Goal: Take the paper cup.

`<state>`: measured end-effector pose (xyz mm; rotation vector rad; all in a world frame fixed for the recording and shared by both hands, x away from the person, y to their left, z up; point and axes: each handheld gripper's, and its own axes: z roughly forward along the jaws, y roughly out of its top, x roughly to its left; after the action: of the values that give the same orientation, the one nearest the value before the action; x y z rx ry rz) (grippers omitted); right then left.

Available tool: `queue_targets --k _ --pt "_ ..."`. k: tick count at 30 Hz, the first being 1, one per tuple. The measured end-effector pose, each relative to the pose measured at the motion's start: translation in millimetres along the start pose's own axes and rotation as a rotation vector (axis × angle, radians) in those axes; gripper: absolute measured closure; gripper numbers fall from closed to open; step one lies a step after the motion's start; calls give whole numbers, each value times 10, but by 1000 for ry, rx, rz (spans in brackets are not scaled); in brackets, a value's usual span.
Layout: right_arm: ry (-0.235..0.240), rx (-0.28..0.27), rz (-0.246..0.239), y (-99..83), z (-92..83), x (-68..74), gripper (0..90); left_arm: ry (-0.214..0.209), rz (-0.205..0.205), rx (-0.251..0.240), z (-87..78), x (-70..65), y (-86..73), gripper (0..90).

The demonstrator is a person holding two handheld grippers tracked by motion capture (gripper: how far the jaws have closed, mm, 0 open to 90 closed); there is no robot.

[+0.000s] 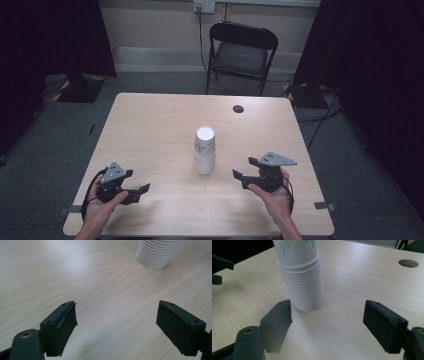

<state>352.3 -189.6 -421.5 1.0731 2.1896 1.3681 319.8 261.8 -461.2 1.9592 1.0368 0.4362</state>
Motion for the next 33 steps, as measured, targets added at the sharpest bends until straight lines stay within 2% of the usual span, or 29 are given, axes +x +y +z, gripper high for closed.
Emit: queue_targets --k 15,22,33 --pt "62 -23 -49 242 215 173 202 -4 -1 3 4 4 -1 162" --pt "92 -31 -69 412 334 256 185 -3 8 7 8 5 5 162" --pt "119 -41 -111 676 607 350 175 -15 7 10 21 -15 -3 162"
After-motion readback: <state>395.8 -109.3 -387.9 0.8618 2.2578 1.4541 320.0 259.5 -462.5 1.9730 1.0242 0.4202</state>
